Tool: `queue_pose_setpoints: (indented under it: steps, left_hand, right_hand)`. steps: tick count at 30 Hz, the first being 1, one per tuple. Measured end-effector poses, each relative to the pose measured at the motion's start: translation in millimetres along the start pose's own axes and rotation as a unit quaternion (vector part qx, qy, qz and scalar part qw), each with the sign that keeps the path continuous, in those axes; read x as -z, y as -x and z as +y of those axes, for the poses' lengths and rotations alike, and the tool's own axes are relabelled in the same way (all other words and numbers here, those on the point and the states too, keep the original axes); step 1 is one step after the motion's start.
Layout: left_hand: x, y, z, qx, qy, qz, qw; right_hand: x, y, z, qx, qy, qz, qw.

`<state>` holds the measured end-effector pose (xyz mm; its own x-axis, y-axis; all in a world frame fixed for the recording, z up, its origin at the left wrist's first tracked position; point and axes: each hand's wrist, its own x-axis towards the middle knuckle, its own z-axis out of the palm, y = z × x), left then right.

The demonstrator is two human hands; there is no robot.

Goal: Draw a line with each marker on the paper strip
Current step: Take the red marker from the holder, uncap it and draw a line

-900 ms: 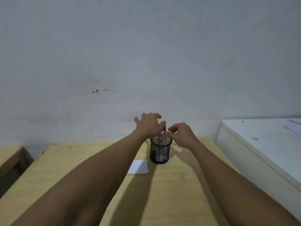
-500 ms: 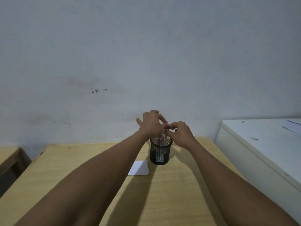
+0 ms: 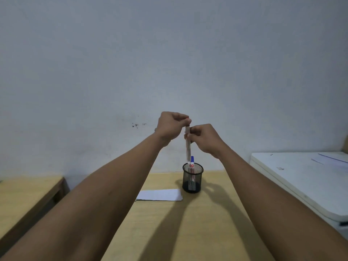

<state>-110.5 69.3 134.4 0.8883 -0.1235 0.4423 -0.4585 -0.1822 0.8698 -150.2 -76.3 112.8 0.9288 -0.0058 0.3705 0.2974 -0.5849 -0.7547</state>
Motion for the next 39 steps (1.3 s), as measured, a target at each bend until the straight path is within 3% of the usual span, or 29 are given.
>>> queue_pose_setpoints:
  steps: [11,18,28,33,39]
  left_hand:
    - [49.4,39.5,42.1,0.004,-0.029,0.173,0.985]
    - [87.4,26.7,16.6,0.007,-0.008,0.122,0.992]
    - [128.4,41.7,-131.4,0.132,-0.152,0.151,0.968]
    - [146.1,49.0,-190.8,0.188,-0.209,0.149,0.948]
    - [146.8,48.3,-218.6,0.2,-0.249,0.113,0.941]
  right_hand:
    - [-32.7,23.9,-64.5,0.044,0.046,0.091,0.994]
    - [-64.9,22.2,-35.4,0.031,0.028,0.026,0.999]
    - [-119.4,-2.0,7.2,0.014,-0.114,-0.044,0.992]
    - [-157.3,-10.9,22.6,-0.07,-0.238,-0.09,0.965]
    - [-177.9,-16.5,25.8,-0.078,-0.251,-0.101,0.96]
